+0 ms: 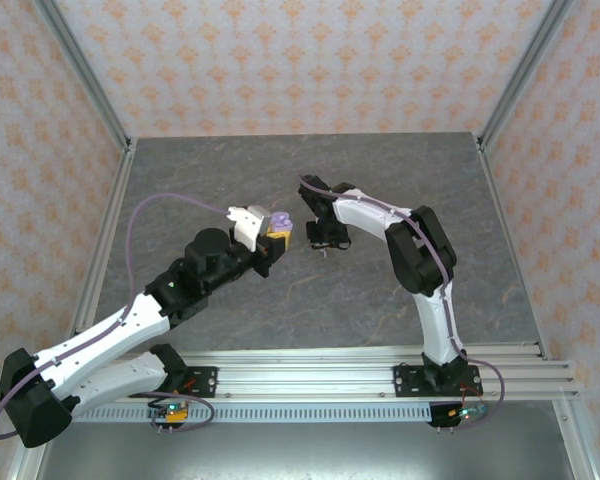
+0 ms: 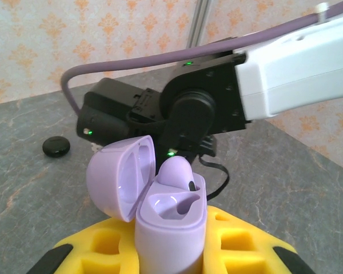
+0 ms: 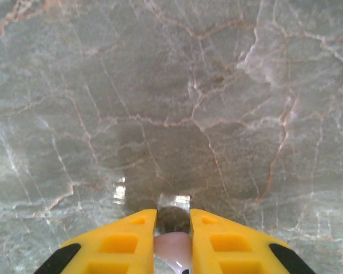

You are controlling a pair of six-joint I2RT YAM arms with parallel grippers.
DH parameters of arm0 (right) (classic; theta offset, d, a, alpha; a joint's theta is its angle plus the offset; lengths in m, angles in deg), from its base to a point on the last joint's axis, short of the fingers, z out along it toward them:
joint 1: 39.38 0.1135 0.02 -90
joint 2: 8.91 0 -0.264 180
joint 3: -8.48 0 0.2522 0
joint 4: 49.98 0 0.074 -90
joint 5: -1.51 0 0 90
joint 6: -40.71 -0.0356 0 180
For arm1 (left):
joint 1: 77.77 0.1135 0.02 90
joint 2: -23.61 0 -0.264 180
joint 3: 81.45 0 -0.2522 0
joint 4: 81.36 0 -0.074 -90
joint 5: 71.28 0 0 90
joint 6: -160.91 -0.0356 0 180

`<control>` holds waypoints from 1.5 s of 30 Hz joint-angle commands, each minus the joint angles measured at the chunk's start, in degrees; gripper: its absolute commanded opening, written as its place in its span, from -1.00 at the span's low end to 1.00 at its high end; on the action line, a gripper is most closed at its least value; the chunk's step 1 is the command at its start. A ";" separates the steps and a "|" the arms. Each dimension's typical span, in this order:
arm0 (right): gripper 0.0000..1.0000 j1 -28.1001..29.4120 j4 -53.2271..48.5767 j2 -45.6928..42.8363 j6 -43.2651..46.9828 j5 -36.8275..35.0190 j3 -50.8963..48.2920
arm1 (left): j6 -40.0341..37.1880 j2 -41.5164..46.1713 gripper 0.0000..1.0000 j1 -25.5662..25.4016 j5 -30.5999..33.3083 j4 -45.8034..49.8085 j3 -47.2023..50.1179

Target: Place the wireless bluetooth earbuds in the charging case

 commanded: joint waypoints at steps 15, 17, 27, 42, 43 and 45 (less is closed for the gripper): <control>-0.59 -5.77 14.93 -22.22 -5.74 14.82 -15.33 | 5.32 -6.61 -0.75 -0.11 6.32 0.91 0.52; -0.59 -5.89 16.27 -24.66 -5.73 15.72 -16.19 | 5.80 -6.92 -0.75 0.11 5.07 -0.14 0.91; -0.59 -5.88 20.01 -34.57 -4.81 21.36 -17.66 | 3.70 -8.97 -0.75 1.55 -2.36 -9.72 4.49; -0.56 -3.08 20.74 -41.05 -2.93 25.39 -15.03 | -2.73 -15.82 -0.76 1.94 -10.07 -19.54 4.42; -0.56 -2.78 20.56 -41.06 -2.66 25.02 -14.74 | -2.59 -16.08 -0.76 1.92 -10.14 -19.65 4.20; -0.56 -1.88 20.00 -41.12 -2.32 23.91 -14.05 | -2.37 -16.76 -0.77 1.97 -10.65 -19.86 3.73</control>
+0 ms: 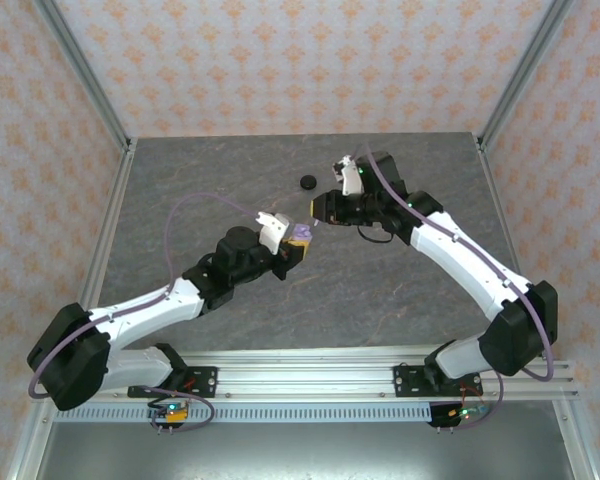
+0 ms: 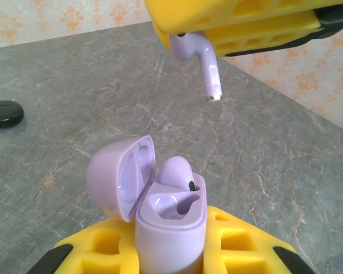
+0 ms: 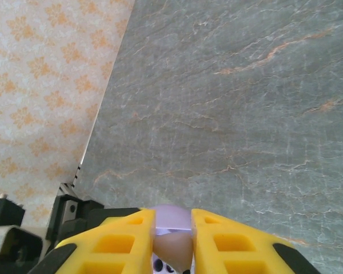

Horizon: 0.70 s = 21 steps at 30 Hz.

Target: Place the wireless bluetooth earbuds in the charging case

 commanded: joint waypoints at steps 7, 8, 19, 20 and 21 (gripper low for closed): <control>-0.56 2.92 0.31 -1.32 2.23 -1.41 3.55 | 0.93 -1.94 -0.76 0.37 -1.03 -4.32 -1.82; -0.56 3.04 0.33 -1.26 2.26 -1.67 3.60 | 1.30 -2.01 -0.76 0.37 -0.98 -4.51 -1.91; -0.56 3.72 2.05 -1.49 1.96 -2.69 2.19 | 4.93 -2.66 -0.76 0.40 -1.09 -8.60 -2.04; -0.56 3.80 2.15 -1.45 1.93 -2.89 1.98 | 5.31 -2.71 -0.76 0.35 -0.83 -8.66 -2.11; -0.56 3.81 2.18 -1.49 1.96 -3.11 1.93 | 5.65 -2.78 -0.76 0.35 -0.68 -8.76 -2.13</control>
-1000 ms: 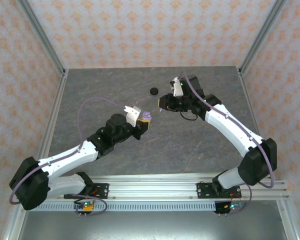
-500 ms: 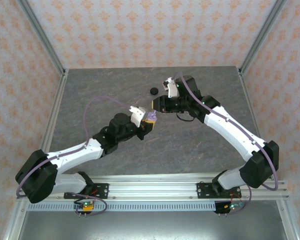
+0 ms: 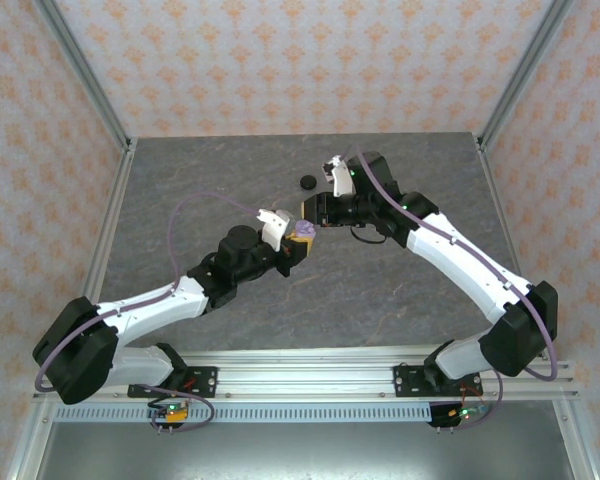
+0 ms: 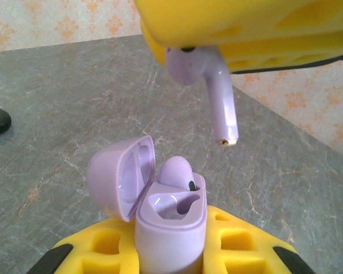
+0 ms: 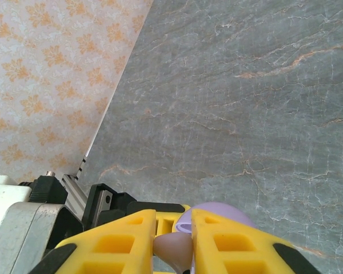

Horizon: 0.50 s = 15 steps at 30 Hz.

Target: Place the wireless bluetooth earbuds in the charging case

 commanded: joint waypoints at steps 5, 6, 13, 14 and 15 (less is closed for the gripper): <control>-0.56 0.65 2.25 -1.56 0.82 -1.98 -0.32 | 3.13 -0.88 -0.76 0.35 0.08 -3.95 -2.33; -0.56 0.60 2.27 -1.62 0.86 -2.08 -0.48 | 3.32 -0.86 -0.76 0.36 0.01 -3.99 -2.46; -0.56 0.69 2.61 -1.47 1.05 -2.68 -1.35 | 3.95 -0.61 -0.76 0.35 -0.37 -4.03 -2.80; -0.56 0.68 2.66 -1.51 1.08 -2.74 -1.40 | 4.04 -0.52 -0.76 0.38 -0.38 -3.91 -2.95; -0.56 0.69 2.71 -1.51 1.08 -2.79 -1.45 | 4.09 -0.49 -0.76 0.35 -0.54 -3.90 -2.99</control>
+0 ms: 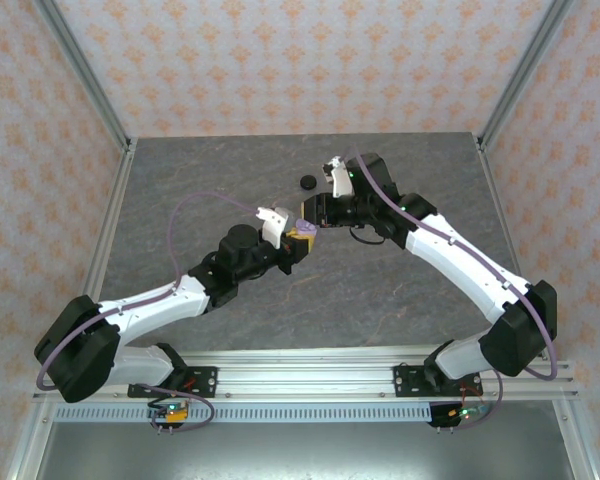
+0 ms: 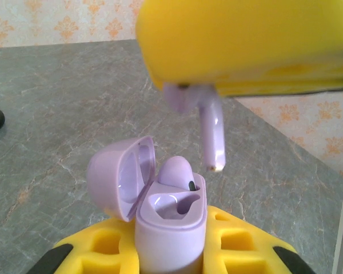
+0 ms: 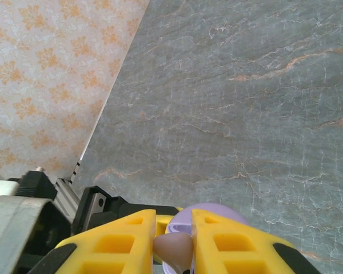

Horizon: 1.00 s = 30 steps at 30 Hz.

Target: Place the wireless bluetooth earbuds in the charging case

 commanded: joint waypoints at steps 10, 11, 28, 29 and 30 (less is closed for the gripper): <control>-0.56 0.60 1.72 -1.47 1.30 -1.55 -0.95 | 1.73 0.00 -0.75 0.36 -0.42 -2.28 -2.83; -0.56 0.61 1.64 -1.47 1.28 -1.54 -0.98 | 1.85 0.00 -0.75 0.37 -0.29 -2.24 -2.93; -0.57 0.71 2.38 -1.85 0.69 -2.37 -1.20 | 2.44 0.10 -0.75 0.35 0.53 -0.50 -3.53; -0.57 0.76 2.65 -1.99 0.48 -2.66 -1.12 | 2.44 -0.05 -0.75 0.37 0.66 -0.24 -3.60; -0.57 0.71 2.98 -2.25 0.26 -2.98 -1.11 | 2.46 -0.19 -0.75 0.35 0.68 0.03 -3.71</control>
